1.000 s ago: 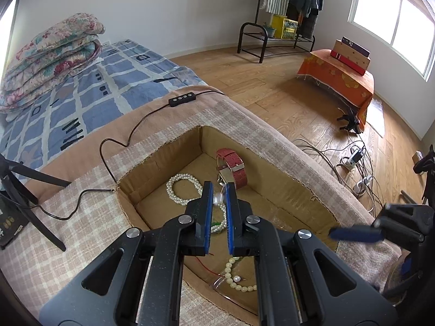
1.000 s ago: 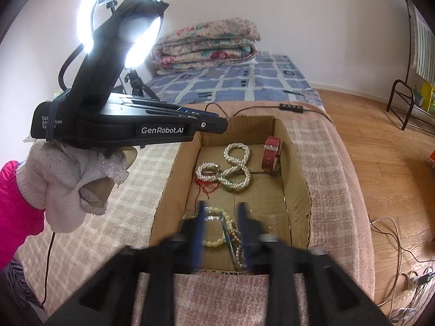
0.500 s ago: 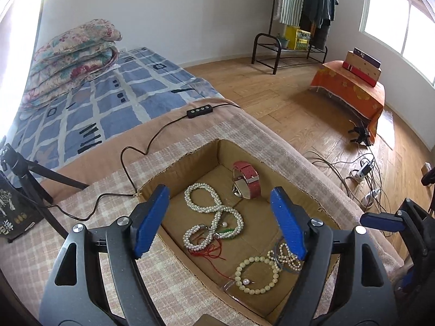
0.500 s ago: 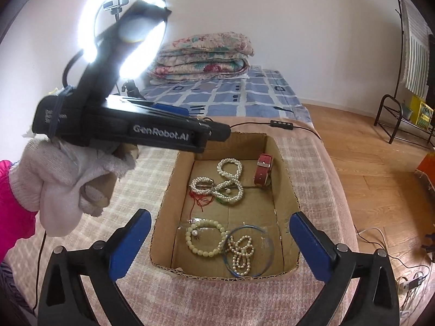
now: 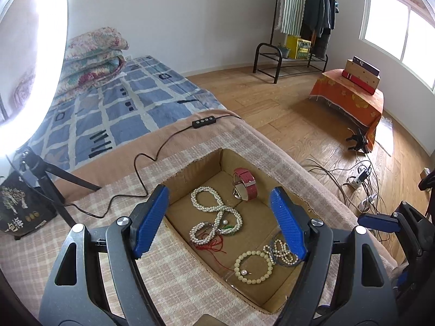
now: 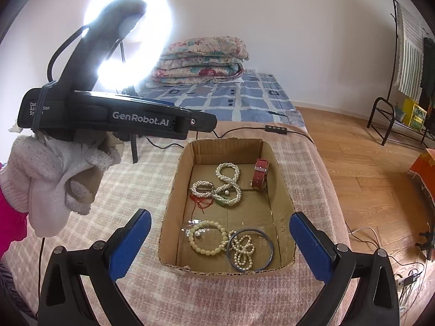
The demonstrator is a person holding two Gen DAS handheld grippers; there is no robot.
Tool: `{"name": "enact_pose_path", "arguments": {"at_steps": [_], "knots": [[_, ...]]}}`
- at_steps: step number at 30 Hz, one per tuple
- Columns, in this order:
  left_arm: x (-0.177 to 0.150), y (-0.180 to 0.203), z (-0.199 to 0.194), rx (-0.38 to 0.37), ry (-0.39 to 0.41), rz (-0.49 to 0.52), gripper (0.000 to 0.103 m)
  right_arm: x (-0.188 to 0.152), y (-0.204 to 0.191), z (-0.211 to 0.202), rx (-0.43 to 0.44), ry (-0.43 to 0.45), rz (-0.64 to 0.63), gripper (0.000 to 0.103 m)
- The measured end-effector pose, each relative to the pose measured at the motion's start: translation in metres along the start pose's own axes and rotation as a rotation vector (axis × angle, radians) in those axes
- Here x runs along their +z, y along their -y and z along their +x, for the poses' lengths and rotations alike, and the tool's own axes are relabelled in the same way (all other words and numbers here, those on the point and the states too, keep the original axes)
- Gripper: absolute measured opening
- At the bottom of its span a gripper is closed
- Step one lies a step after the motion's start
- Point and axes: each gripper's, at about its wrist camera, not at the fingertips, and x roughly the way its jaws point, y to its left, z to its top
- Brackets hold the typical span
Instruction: Organize jewelry
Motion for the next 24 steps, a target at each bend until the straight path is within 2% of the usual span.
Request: {"name": "enact_pose_path", "arguments": {"at_steps": [14, 24], "knots": [[-0.003, -0.006, -0.068, 0.014, 0.069, -0.014, 0.079, 0.005, -0.022, -0.042, -0.034, 0.051, 0.013, 0.103], [-0.028, -0.031, -0.139, 0.039, 0.123, -0.07, 0.079, 0.009, -0.045, -0.074, -0.111, 0.087, 0.037, 0.103]]}}
